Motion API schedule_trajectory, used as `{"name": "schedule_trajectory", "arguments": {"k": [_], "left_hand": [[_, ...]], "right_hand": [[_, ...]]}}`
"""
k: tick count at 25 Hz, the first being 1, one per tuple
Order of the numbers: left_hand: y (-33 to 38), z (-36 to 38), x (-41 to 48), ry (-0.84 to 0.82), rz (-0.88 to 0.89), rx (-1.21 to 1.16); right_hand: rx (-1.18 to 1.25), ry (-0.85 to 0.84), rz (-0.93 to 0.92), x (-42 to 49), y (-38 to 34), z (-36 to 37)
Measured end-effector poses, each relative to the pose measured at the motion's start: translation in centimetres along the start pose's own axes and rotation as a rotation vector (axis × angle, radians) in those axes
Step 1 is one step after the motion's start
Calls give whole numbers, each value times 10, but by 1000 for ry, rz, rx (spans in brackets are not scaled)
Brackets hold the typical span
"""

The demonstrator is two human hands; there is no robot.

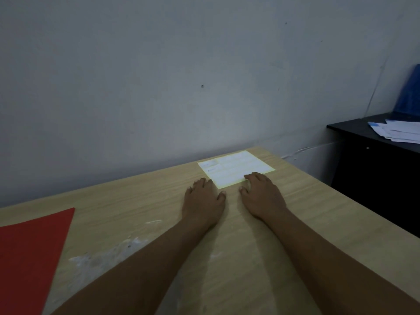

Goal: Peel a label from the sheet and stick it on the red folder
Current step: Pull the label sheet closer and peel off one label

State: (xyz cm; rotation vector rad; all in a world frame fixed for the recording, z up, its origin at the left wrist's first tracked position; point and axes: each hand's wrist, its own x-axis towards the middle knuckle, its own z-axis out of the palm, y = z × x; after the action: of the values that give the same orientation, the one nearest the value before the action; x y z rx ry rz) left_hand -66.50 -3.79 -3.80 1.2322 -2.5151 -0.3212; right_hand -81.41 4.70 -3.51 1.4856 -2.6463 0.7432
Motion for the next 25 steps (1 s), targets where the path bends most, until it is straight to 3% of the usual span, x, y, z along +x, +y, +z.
{"name": "schedule_trajectory", "arguments": {"k": [14, 25], "left_hand": [[-5, 4, 27, -12, -22, 36], [-29, -13, -30, -17, 2, 59]], "right_hand": [[-38, 9, -31, 13, 1, 13], [22, 66, -68, -45, -19, 1]]}}
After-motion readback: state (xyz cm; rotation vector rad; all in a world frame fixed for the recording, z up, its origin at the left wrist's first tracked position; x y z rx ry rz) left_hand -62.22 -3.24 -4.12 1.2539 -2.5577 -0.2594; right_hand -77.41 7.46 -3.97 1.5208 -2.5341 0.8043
